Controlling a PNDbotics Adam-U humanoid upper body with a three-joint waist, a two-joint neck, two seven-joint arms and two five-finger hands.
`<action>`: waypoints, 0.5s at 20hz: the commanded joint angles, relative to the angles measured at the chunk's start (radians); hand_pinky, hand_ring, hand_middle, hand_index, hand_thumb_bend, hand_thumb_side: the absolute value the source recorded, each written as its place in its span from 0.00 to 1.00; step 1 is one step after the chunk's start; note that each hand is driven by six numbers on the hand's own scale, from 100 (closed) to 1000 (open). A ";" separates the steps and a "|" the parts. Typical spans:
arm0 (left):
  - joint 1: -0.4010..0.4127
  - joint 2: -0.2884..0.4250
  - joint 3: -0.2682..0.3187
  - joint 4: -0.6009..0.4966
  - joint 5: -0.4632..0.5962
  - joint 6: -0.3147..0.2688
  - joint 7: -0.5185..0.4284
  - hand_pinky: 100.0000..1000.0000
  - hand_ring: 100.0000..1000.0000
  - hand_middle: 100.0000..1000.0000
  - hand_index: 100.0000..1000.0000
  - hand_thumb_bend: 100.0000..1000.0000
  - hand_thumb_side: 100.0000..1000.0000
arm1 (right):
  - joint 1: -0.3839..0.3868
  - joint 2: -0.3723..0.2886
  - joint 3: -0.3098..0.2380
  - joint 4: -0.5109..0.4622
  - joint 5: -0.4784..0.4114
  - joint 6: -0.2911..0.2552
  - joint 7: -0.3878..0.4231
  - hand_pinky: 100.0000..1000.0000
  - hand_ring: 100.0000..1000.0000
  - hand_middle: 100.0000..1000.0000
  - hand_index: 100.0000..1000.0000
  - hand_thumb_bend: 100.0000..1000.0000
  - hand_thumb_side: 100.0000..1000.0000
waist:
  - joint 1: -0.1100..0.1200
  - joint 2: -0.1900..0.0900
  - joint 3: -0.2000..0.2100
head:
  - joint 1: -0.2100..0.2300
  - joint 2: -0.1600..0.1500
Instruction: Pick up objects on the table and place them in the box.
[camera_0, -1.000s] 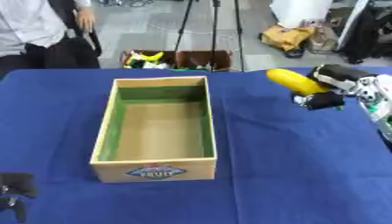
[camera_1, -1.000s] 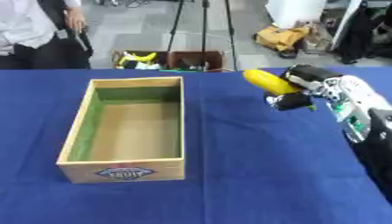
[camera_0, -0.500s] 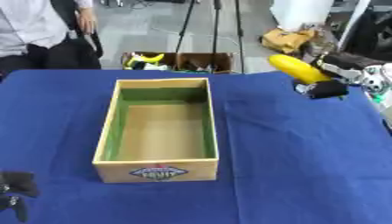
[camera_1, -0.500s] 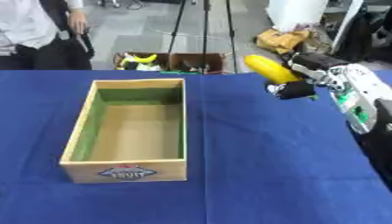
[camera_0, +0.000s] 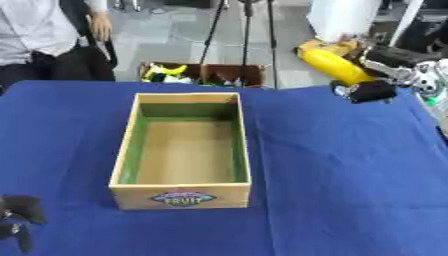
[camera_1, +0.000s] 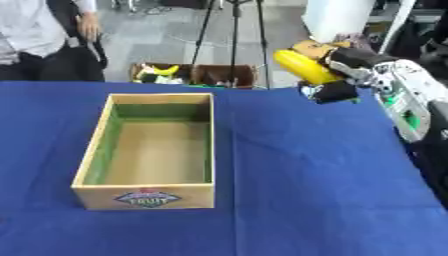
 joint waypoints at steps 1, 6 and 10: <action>-0.010 0.024 0.000 -0.019 0.005 0.004 0.000 0.20 0.48 0.45 0.63 0.00 1.00 | -0.036 -0.020 0.003 -0.018 -0.002 -0.009 0.008 0.49 0.68 0.45 0.54 0.00 0.76 | -0.002 -0.027 -0.001 | -0.001 0.005; -0.012 0.028 0.000 -0.019 0.008 0.006 0.000 0.20 0.48 0.45 0.63 0.00 1.00 | -0.068 -0.001 0.021 -0.017 0.001 -0.021 0.019 0.49 0.68 0.46 0.54 0.00 0.77 | -0.011 -0.034 0.001 | -0.002 0.010; -0.014 0.030 0.000 -0.019 0.011 0.009 -0.001 0.20 0.48 0.45 0.63 0.00 1.00 | -0.095 0.023 0.032 -0.015 -0.003 -0.029 0.030 0.49 0.68 0.45 0.54 0.00 0.77 | -0.017 -0.039 0.002 | -0.001 0.012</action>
